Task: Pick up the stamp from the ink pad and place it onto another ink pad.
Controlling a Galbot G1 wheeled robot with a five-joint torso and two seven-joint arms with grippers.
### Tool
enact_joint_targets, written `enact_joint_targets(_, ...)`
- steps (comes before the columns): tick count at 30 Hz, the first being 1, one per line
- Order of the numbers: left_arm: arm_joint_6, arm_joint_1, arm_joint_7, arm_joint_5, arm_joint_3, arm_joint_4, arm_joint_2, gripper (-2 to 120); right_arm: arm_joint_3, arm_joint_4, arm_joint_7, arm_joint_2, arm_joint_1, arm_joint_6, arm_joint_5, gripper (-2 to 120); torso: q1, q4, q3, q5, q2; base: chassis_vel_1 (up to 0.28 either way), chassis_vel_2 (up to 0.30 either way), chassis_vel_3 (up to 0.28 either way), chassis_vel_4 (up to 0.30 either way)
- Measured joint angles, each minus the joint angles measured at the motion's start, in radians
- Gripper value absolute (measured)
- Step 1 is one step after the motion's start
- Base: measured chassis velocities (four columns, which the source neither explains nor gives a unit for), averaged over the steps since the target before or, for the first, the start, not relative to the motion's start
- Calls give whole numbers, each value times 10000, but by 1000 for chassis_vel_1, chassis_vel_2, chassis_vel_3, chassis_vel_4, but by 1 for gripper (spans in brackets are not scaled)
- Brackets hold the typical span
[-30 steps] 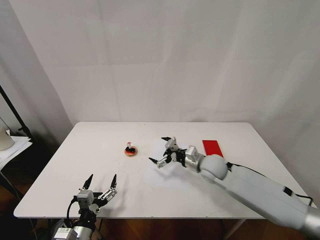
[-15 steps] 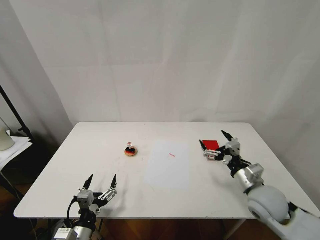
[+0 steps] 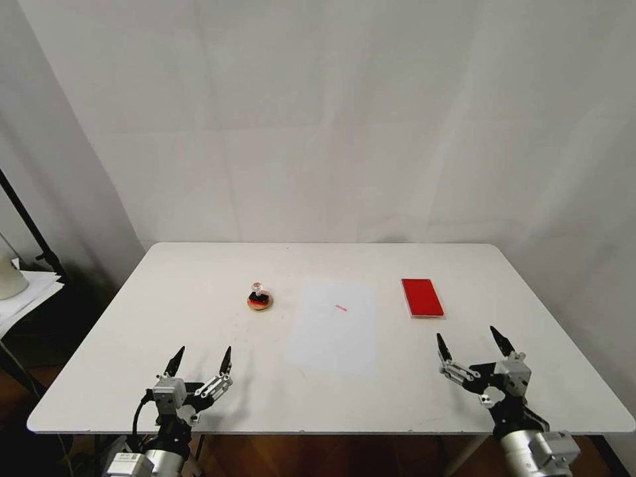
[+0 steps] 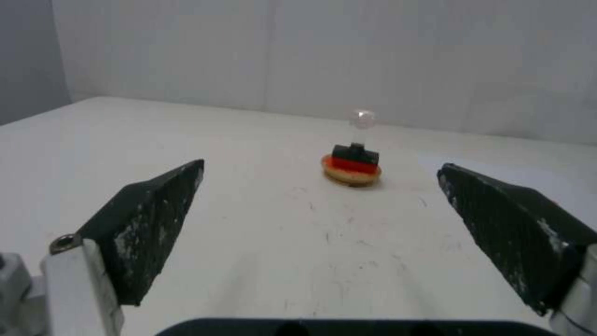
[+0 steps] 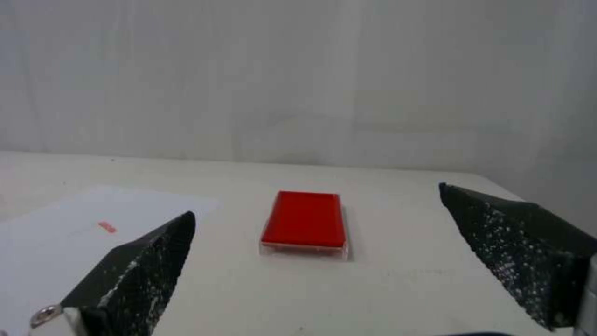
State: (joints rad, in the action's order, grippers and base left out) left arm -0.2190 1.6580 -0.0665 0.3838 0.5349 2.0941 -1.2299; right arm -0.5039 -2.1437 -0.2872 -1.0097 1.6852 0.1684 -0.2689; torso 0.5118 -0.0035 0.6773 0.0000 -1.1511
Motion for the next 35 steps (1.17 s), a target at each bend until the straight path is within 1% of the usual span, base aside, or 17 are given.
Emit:
enact_joint_targets(11,0,0,0,0,0,0,0,100,-30,63,35,-368,276,123,112,100,1,-1,1,0,0,0,0,0,0)
enact_joint_targets(35,0,0,0,0,0,0,0,100,-3,96,65,-359,199,108,109,100,1,-1,1,0,1,0,0,0,0)
